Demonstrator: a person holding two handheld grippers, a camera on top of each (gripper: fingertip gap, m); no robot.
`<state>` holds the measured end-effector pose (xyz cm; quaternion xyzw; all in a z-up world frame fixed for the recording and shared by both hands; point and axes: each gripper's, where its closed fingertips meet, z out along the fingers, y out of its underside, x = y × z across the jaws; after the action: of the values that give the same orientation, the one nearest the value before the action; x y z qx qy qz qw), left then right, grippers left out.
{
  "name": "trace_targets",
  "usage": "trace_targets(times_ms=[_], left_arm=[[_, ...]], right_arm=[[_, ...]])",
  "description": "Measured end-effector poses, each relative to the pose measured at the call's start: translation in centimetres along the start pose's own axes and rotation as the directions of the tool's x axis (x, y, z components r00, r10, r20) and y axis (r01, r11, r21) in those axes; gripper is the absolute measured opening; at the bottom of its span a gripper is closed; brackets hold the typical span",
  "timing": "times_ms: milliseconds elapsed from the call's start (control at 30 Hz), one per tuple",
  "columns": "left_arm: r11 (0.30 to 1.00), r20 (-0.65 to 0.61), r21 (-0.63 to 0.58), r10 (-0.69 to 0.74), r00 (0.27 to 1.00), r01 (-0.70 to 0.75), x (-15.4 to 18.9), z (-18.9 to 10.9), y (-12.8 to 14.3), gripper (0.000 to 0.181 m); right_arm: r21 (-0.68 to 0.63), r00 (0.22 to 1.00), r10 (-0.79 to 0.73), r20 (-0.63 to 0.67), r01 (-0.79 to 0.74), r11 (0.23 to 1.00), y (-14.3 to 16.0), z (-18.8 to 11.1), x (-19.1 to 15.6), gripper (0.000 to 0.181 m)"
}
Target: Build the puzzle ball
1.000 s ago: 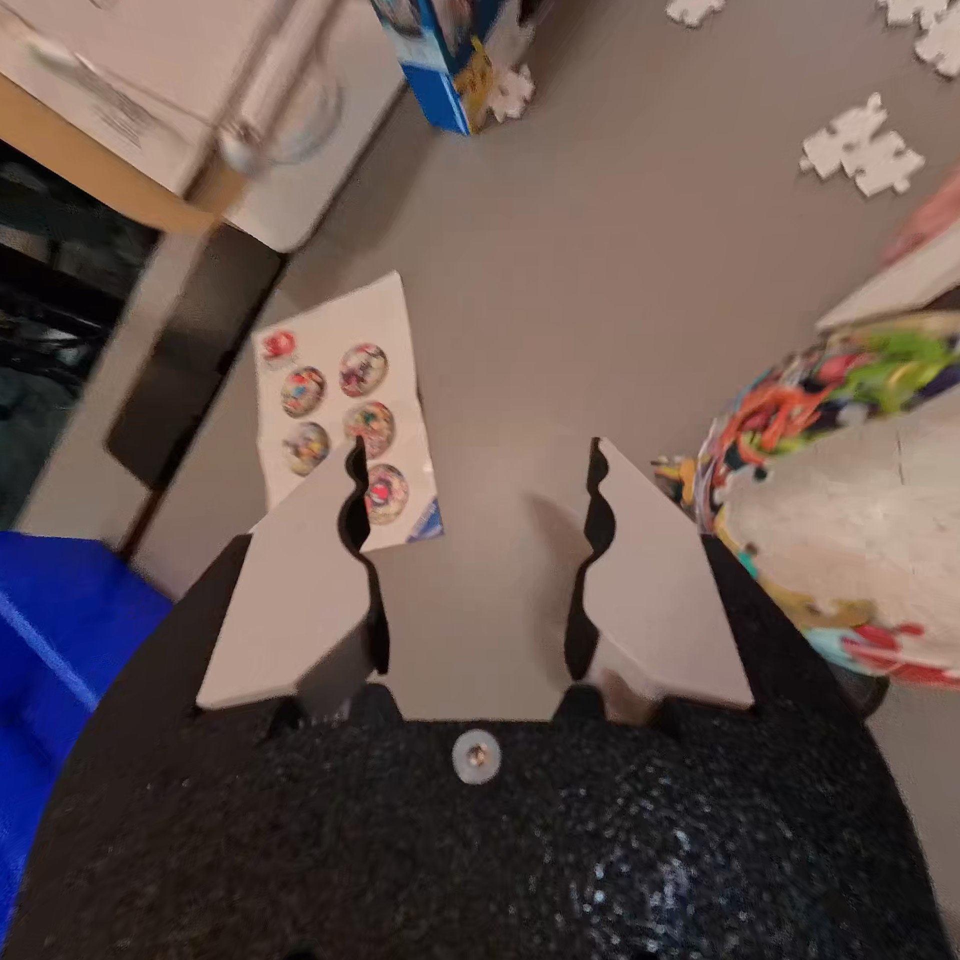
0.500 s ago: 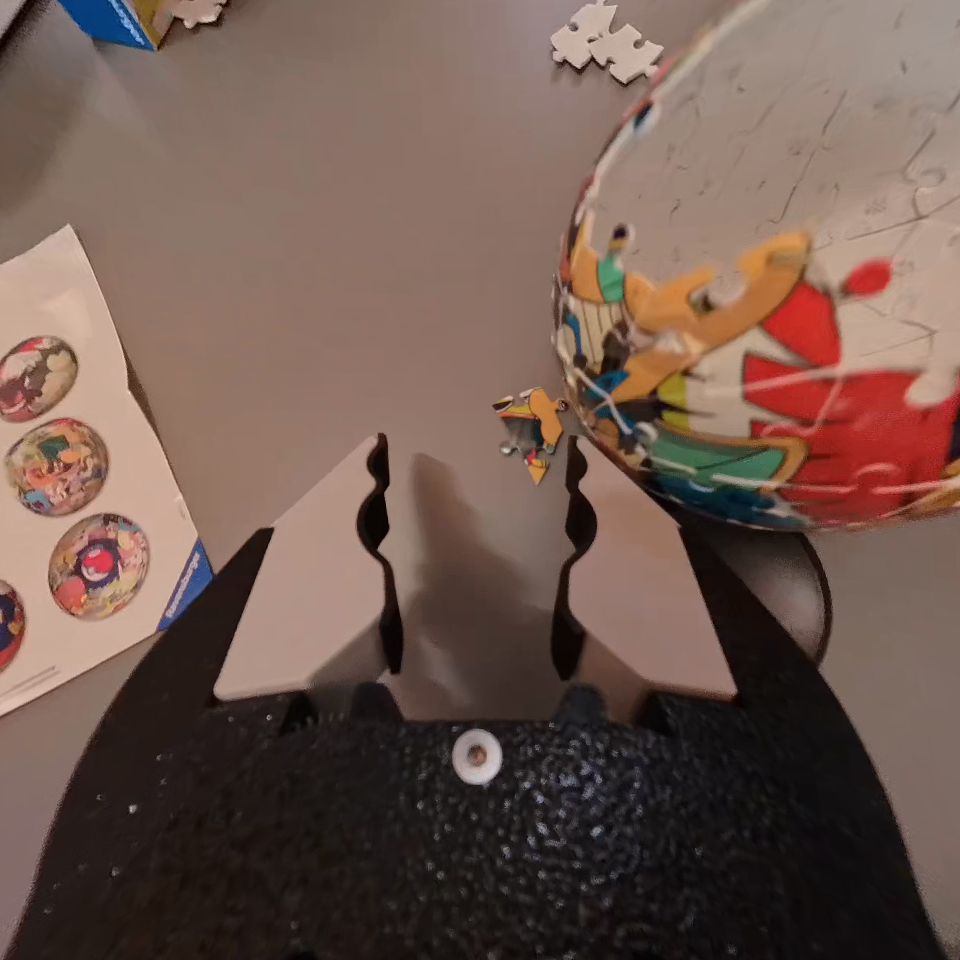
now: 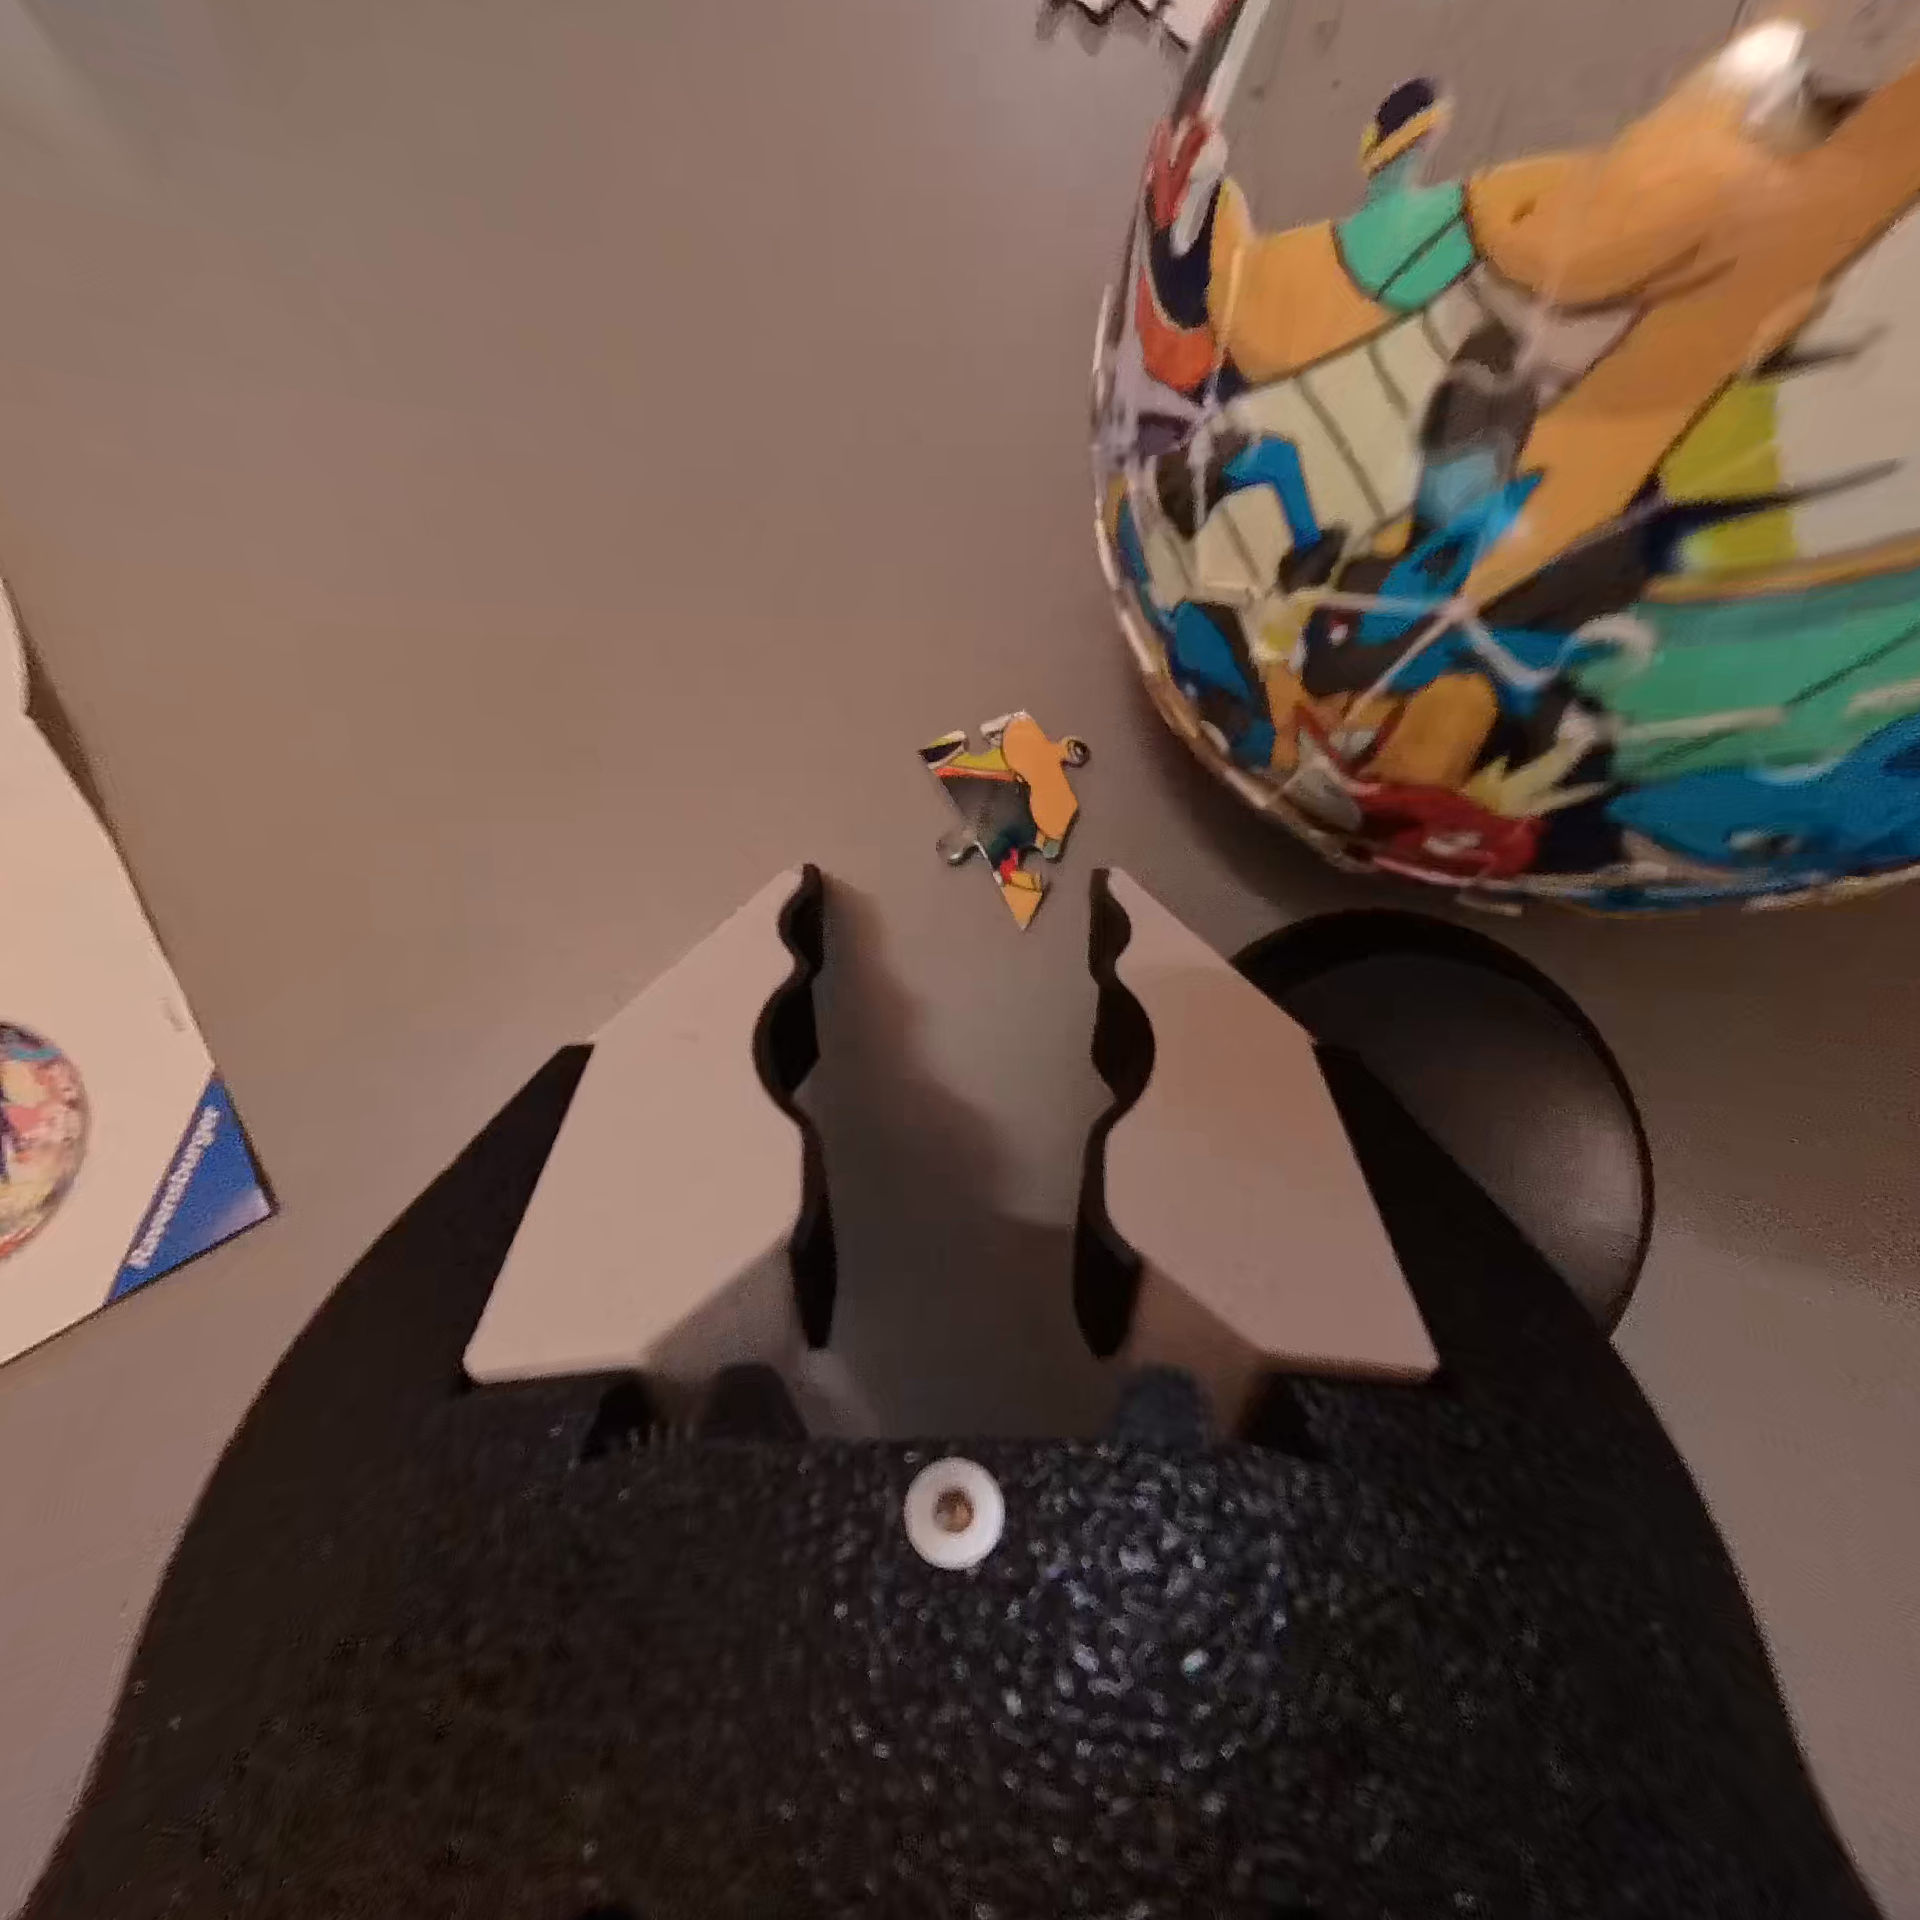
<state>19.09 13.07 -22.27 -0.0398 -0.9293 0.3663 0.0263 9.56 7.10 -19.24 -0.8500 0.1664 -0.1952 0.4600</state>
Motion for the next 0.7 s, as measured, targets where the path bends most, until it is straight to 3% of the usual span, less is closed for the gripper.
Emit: trace_targets(times_ms=[167,267,367,467,600,700], left_arm=[[0.996,-0.03,-0.034,0.082,0.996,-0.083,0.8,0.6,-0.5,0.039],[0.992,-0.005,-0.056,0.115,0.993,-0.115,0.9,0.7,-0.6,0.02],[0.994,0.057,-0.07,0.087,0.995,-0.083,0.2,0.3,-0.2,0.018],[0.996,0.227,-0.086,0.004,0.974,0.016,-2.4,-1.1,1.0,0.017],[0.981,0.398,0.06,-0.195,0.896,0.187,-3.9,-4.4,1.7,0.017],[0.931,0.52,0.246,-0.361,0.774,0.269,-4.5,-7.8,1.9,0.017]], right_arm=[[-0.068,1.0,-0.013,-0.01,0.012,0.998,0.8,0.7,0.0,0.106],[-0.09,0.999,-0.02,-0.026,0.018,0.996,1.1,0.9,0.1,0.106],[-0.107,0.999,-0.019,-0.047,0.014,0.994,1.3,1.0,0.4,0.106],[-0.117,0.997,-0.014,-0.071,0.006,0.993,1.5,1.1,0.8,0.106],[-0.099,0.995,0.03,-0.1,-0.04,0.994,1.4,0.8,1.5,0.107],[-0.088,0.992,0.075,-0.102,-0.084,0.993,1.4,0.3,1.9,0.109]])
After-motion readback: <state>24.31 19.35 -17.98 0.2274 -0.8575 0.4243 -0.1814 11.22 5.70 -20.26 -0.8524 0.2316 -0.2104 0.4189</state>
